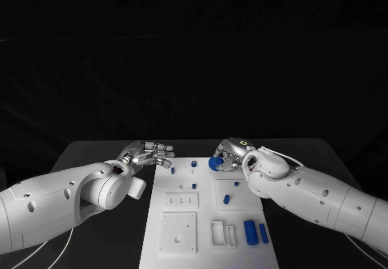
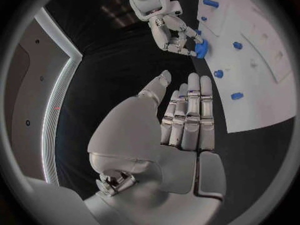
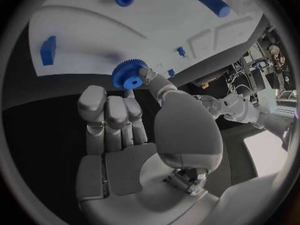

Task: Assemble the parts on the task board

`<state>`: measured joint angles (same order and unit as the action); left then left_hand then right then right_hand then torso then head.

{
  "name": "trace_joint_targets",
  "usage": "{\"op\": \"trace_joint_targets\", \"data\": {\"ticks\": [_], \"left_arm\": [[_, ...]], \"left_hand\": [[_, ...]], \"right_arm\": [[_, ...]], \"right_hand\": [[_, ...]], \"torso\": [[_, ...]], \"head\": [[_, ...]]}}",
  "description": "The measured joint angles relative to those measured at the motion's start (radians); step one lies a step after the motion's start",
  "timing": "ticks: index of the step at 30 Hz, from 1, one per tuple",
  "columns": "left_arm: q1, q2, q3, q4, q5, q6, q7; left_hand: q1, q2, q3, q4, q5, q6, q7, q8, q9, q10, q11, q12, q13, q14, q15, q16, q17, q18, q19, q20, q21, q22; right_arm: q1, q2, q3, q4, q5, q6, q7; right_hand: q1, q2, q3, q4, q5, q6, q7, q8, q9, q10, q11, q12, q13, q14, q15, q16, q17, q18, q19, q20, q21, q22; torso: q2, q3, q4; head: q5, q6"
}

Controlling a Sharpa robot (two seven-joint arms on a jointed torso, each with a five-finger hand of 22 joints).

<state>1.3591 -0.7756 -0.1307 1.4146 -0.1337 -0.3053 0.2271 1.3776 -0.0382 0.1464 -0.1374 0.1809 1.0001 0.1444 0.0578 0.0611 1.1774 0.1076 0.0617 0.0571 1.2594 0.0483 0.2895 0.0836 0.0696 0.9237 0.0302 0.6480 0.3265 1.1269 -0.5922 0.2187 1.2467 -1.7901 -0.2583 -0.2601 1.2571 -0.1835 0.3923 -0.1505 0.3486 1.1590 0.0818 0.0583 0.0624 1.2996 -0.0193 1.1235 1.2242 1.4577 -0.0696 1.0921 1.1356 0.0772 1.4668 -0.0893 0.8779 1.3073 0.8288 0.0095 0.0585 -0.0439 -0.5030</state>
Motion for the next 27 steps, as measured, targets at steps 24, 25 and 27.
{"op": "trace_joint_targets", "data": {"ticks": [24, 25, 27], "left_arm": [[0.0, 0.014, 0.0, 0.0, 0.0, 0.0, -0.001], [0.0, 0.016, 0.0, 0.0, 0.0, 0.0, -0.001], [0.0, 0.018, 0.0, -0.001, 0.0, 0.0, -0.001]], "left_hand": [[0.0, 0.0, 0.004, -0.004, 0.0, -0.004, 0.004, 0.0, 0.0, 0.0, 0.0, 0.0, 0.0, 0.0, 0.0, 0.0, -0.001, 0.0, -0.004, 0.004, 0.016, -0.006], [0.0, 0.0, 0.004, -0.004, 0.0, -0.004, 0.004, 0.0, 0.0, 0.0, 0.0, 0.0, 0.0, 0.0, 0.0, 0.0, -0.001, 0.0, -0.004, 0.004, 0.016, -0.006], [0.0, 0.0, 0.004, -0.004, 0.0, -0.004, 0.004, 0.0, 0.0, 0.0, 0.0, 0.0, 0.0, 0.0, 0.0, 0.0, -0.001, 0.0, -0.004, 0.004, 0.016, -0.006]], "right_arm": [[0.0, 0.163, -0.053, -0.02, -0.087, -0.049, -0.039], [0.0, 0.17, -0.056, -0.03, -0.088, -0.049, -0.039], [0.0, 0.18, -0.06, -0.043, -0.09, -0.049, -0.039]], "right_hand": [[0.0, -0.005, 0.01, 0.01, -0.012, 0.003, -0.003, 0.0, -0.001, 0.002, 0.002, -0.001, -0.001, 0.0, 0.0, 0.0, -0.005, 0.0, 0.0, 0.0, 0.0, 0.001], [0.0, -0.005, 0.01, 0.01, -0.012, 0.002, -0.003, 0.0, -0.001, 0.002, 0.002, -0.001, -0.002, 0.0, 0.0, 0.0, -0.005, 0.0, 0.0, 0.0, 0.0, 0.001], [0.0, -0.005, 0.01, 0.01, -0.012, 0.002, -0.003, 0.0, -0.001, 0.002, 0.002, -0.001, -0.002, 0.0, 0.0, 0.0, -0.005, 0.0, 0.0, 0.0, 0.0, 0.001]], "torso": [[0.003, 0.0005, 0.0056], [0.003, 0.0003, 0.0059], [0.003, 0.0, 0.0065]], "head": [[0.01, 0.0], [0.009, 0.0], [0.008, -0.001]]}}
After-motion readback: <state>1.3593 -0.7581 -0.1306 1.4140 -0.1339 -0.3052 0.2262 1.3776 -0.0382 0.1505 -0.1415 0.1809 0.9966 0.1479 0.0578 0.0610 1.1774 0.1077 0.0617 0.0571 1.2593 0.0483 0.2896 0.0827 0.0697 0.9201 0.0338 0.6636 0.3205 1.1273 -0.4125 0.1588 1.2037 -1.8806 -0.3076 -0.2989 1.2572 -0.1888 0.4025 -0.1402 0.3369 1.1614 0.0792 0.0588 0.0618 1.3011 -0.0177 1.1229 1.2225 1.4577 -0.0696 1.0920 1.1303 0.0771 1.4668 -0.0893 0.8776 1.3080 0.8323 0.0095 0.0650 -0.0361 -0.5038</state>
